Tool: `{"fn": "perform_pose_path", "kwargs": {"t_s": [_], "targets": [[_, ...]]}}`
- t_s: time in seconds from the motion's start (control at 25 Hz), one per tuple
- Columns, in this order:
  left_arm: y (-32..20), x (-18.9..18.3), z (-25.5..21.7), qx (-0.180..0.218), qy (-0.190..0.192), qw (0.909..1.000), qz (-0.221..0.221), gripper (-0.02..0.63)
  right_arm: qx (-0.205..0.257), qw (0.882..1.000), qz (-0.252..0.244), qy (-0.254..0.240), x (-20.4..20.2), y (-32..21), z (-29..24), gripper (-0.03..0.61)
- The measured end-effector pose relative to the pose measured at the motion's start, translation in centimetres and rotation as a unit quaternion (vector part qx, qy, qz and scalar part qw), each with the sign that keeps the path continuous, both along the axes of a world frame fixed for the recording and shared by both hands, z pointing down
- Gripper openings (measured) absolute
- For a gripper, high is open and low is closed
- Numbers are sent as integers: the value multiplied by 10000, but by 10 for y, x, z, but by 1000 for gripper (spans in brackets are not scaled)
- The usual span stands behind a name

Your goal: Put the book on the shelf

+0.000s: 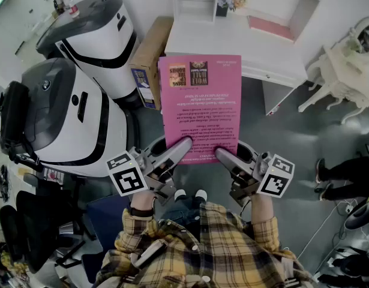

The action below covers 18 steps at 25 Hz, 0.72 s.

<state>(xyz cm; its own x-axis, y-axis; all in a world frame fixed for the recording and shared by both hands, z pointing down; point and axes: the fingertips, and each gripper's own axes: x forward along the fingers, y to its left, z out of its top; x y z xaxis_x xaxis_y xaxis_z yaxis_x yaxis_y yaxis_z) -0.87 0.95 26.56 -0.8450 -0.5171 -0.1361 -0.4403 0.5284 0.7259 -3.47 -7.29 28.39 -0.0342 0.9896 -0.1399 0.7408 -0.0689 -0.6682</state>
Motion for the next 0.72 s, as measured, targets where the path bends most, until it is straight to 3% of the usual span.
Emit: {"fn": "perform_pose_path", "kwargs": {"t_s": [0.72], "targets": [[-1,1,0,-75,-70,9999,52,172,-101,9998,181,7,2,-1,0,192]]}}
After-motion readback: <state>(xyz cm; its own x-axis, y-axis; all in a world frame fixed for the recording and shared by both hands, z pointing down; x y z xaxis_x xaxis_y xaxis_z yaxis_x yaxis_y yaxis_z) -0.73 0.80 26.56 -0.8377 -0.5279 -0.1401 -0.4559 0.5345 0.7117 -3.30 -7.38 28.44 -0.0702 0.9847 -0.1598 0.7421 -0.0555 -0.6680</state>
